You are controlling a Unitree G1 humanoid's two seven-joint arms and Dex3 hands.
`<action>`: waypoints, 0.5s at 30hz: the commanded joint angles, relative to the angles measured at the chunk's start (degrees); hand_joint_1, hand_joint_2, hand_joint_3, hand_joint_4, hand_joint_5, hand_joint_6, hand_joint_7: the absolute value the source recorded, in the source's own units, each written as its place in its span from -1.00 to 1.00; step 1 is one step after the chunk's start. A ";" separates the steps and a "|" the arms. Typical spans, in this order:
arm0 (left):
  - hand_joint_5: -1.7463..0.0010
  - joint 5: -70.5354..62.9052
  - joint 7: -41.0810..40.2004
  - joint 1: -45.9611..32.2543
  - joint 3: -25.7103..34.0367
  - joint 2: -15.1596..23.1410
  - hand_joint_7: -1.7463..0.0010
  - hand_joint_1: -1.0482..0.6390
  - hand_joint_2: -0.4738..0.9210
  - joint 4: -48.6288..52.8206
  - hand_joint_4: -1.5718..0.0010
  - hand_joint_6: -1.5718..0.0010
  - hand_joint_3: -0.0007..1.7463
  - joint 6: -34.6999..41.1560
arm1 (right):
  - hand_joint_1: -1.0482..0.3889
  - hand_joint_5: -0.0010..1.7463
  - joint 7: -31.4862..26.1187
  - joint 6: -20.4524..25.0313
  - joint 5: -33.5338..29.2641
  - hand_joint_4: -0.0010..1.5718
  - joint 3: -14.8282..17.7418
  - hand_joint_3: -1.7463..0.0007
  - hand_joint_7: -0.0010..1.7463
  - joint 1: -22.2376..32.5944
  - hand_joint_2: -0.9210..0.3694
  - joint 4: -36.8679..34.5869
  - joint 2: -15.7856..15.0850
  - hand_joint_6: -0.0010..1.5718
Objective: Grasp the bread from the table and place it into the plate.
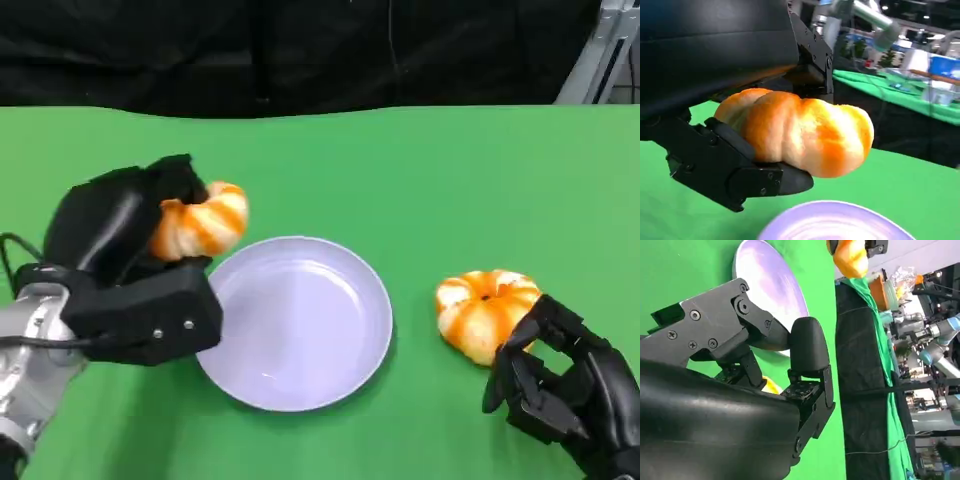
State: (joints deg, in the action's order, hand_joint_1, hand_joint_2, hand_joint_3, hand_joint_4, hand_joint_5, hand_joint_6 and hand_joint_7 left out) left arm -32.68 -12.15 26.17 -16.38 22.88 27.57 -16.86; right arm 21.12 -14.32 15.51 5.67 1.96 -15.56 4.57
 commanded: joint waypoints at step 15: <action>-1.00 -4.19 2.50 0.69 -7.44 -6.54 -0.86 0.16 0.71 4.31 0.12 0.19 -0.16 -2.42 | 0.27 1.00 -1.66 0.19 -0.05 0.07 -0.80 -0.22 0.95 0.59 -0.53 2.10 -0.08 -0.22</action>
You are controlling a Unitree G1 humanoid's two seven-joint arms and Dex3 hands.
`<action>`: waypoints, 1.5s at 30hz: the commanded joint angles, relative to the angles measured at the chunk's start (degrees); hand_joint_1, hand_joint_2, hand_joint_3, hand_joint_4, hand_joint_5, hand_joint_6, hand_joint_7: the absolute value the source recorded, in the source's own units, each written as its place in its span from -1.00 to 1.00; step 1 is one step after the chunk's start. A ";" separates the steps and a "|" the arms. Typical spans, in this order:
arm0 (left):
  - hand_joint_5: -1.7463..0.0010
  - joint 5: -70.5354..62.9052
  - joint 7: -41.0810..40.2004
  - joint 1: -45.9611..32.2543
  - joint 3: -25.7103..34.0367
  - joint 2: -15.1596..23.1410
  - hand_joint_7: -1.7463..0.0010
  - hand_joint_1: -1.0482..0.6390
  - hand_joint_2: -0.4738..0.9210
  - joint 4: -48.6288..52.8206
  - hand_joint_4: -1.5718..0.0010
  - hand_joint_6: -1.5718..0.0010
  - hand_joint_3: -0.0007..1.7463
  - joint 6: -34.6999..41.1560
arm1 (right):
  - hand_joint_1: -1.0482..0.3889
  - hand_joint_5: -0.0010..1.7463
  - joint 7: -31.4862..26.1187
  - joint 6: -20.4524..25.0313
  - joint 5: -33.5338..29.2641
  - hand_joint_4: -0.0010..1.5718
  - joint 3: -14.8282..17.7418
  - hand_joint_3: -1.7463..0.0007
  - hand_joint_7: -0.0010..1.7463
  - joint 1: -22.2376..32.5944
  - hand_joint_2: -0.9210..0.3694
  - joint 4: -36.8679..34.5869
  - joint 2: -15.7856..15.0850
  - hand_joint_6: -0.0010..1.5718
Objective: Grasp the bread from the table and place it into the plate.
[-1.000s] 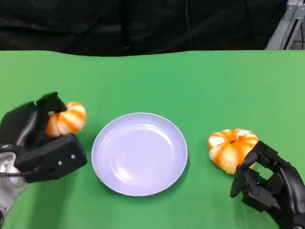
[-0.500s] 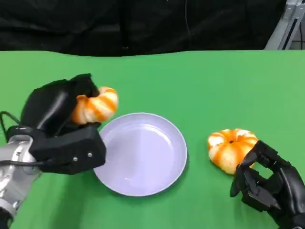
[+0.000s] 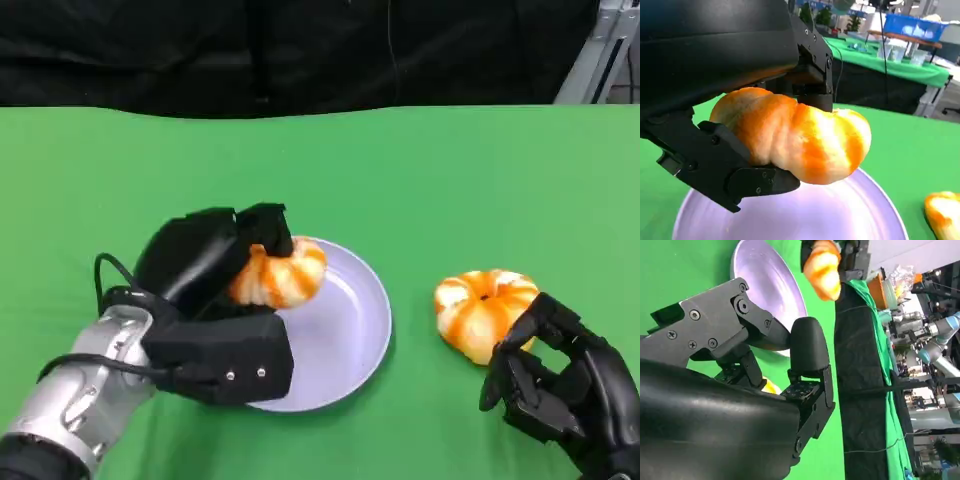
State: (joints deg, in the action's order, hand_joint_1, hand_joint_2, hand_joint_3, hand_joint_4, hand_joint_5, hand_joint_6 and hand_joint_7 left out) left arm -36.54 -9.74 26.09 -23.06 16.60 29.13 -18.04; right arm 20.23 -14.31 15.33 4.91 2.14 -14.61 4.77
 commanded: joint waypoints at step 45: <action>0.88 12.64 14.26 -3.89 3.68 1.02 0.95 -0.53 1.00 1.38 0.61 0.55 -0.73 -6.24 | 0.29 1.00 -1.97 1.49 0.63 0.07 -0.38 -0.23 0.97 0.33 -0.53 1.56 -0.62 -0.22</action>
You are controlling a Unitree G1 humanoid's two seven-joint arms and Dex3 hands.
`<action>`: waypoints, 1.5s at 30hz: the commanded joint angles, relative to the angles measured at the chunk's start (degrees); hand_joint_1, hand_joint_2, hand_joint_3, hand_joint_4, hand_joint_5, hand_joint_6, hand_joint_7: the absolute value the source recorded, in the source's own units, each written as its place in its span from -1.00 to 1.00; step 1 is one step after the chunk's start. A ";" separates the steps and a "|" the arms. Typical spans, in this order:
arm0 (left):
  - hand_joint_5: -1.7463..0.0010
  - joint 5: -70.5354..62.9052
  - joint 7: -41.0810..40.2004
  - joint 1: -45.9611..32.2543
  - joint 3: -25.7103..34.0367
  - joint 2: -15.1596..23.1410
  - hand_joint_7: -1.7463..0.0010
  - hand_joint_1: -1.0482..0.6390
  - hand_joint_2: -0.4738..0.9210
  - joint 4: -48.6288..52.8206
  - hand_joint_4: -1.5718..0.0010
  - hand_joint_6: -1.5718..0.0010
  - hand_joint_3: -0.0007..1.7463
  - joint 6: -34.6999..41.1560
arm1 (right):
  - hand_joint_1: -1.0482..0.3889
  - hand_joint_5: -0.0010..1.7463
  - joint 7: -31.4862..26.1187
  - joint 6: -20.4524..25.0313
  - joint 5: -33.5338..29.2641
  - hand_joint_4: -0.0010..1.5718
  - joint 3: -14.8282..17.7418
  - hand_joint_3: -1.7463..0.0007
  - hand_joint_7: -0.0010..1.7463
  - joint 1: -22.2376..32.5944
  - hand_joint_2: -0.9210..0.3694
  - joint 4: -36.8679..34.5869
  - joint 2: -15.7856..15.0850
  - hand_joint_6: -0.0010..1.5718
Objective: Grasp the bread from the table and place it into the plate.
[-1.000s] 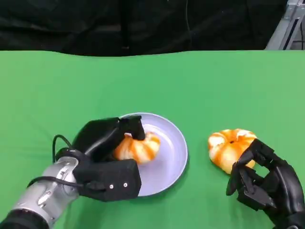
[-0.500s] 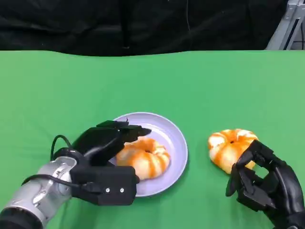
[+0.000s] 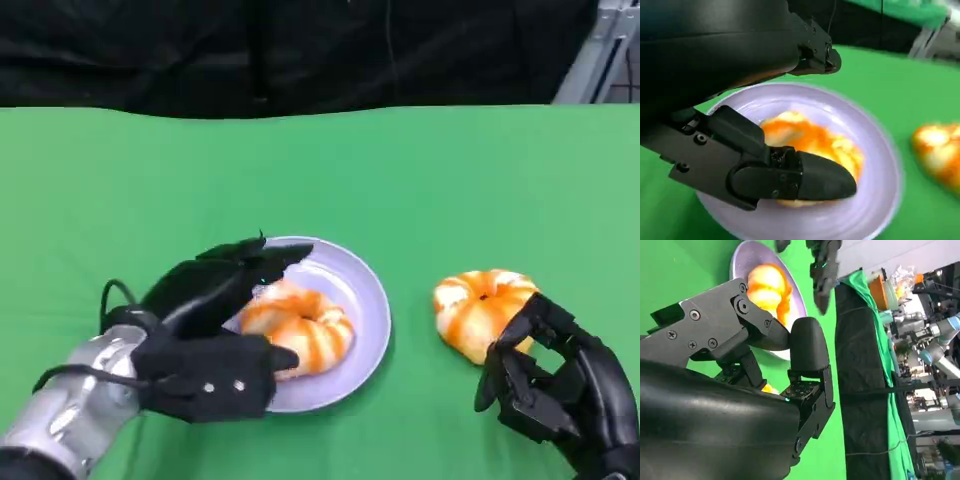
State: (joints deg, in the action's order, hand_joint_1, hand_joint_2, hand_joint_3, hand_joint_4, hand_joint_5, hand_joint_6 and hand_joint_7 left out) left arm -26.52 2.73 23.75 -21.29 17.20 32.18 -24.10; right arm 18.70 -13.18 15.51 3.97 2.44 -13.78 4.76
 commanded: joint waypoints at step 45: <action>-1.00 56.54 35.54 -27.46 30.75 -7.11 -1.00 0.36 0.62 -18.04 -0.25 -0.02 0.64 19.02 | 0.26 1.00 -0.34 1.32 0.33 0.08 0.12 -0.21 0.97 0.96 -0.54 2.77 -0.73 -0.21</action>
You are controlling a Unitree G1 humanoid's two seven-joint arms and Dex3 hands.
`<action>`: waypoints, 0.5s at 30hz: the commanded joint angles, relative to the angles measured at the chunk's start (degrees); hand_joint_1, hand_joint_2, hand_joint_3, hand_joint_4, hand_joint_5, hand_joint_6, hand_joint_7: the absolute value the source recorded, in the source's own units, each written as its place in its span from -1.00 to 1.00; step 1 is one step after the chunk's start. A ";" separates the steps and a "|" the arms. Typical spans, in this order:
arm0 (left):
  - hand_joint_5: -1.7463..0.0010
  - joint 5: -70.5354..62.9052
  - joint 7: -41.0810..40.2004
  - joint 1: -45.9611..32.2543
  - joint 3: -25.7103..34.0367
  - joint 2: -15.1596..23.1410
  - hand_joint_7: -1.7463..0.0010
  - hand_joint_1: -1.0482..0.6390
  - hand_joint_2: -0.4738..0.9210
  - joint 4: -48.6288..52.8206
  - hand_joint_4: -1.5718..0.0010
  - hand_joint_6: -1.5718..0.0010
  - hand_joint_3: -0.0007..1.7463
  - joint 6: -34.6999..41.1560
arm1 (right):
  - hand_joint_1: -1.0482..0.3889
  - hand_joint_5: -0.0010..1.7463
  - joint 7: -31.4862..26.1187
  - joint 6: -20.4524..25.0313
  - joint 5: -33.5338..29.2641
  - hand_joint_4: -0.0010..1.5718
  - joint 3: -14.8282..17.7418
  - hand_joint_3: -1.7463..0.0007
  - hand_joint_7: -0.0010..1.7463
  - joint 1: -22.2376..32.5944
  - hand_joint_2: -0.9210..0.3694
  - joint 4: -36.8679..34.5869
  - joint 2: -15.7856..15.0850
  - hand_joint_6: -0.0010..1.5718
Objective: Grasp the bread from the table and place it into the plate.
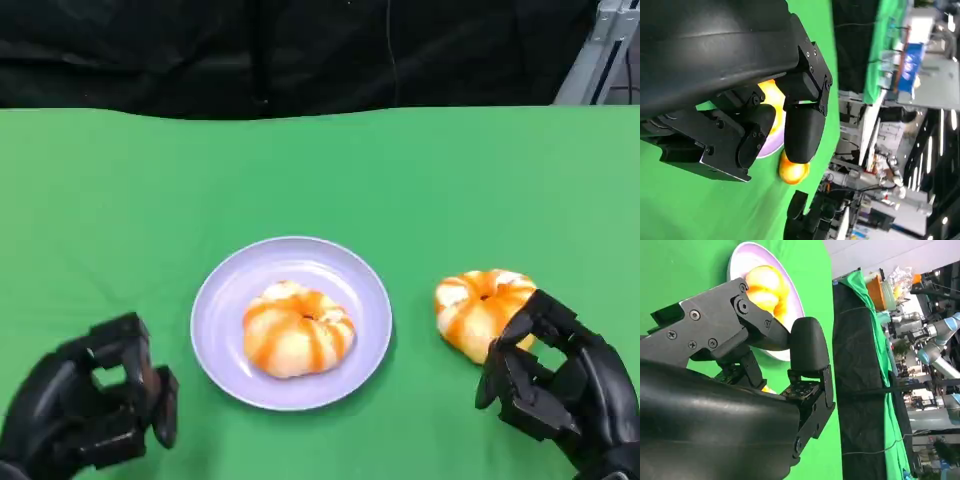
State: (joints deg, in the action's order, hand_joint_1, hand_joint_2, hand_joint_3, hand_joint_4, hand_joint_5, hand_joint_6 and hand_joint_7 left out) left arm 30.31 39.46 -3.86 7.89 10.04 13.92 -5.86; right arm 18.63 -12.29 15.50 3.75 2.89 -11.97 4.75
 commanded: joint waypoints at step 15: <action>-1.00 -0.85 -0.14 0.76 2.37 -0.45 -1.00 0.35 0.64 -0.01 -0.23 -0.01 0.59 1.11 | 0.26 1.00 -0.01 1.19 0.60 0.06 0.30 -0.19 0.97 1.00 -0.55 1.96 -0.74 -0.22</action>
State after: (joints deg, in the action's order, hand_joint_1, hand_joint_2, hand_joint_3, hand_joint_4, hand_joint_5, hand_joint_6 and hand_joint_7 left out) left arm 29.26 39.09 -3.41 9.24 9.03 14.30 -5.30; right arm 18.83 -11.53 15.51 3.68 3.30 -11.12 4.74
